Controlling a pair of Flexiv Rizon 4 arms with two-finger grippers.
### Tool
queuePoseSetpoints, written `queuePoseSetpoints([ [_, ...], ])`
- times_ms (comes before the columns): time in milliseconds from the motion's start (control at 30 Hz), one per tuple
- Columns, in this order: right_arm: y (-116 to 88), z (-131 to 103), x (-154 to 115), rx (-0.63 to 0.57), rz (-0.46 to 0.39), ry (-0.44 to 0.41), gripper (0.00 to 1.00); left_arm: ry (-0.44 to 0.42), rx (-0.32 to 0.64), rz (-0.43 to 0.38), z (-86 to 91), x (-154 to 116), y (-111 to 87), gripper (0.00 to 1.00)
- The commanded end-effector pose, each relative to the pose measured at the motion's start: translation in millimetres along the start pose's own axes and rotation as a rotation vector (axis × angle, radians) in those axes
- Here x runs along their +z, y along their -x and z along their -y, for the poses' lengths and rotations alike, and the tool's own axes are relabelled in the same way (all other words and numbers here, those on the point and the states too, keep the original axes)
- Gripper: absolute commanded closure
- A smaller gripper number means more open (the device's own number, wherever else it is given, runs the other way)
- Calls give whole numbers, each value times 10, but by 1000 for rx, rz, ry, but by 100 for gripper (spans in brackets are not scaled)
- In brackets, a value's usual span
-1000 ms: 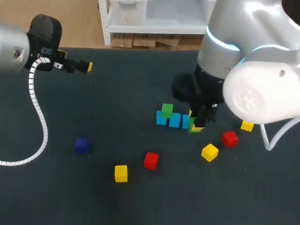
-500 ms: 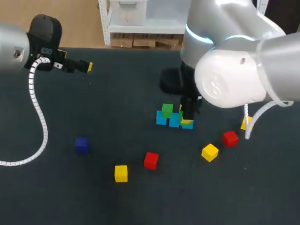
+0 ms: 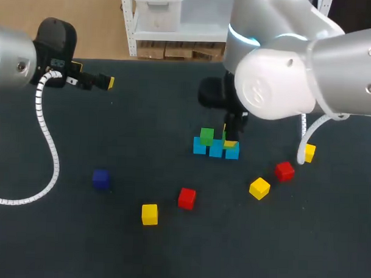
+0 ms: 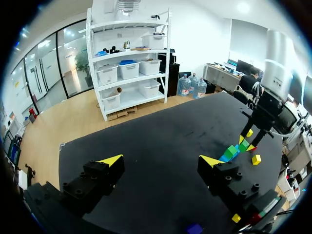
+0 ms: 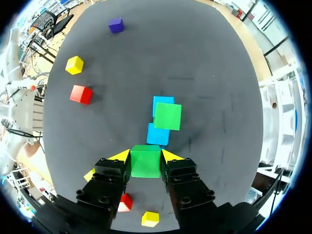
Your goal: Place the blue cubes, place green cubes on the blue cubes, place the yellow cubes on the green cubes, then place the red cubes on the yellow cubes, and place purple cube on the red cubes.
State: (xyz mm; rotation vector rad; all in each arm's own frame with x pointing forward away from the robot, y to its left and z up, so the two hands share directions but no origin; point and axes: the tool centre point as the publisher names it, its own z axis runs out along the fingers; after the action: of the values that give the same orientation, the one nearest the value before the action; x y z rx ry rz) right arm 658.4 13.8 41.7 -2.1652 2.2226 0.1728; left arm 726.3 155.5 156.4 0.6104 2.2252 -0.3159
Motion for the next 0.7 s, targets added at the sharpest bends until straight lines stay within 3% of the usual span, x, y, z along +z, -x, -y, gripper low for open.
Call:
queuePoseSetpoints([
  [33,42,76,44,8,-6,11,100,-12,2,4,-25,-3,-9,0],
  [700,55,302,134,54,-9,1,100,-12,2,4,-25,-3,-9,0],
])
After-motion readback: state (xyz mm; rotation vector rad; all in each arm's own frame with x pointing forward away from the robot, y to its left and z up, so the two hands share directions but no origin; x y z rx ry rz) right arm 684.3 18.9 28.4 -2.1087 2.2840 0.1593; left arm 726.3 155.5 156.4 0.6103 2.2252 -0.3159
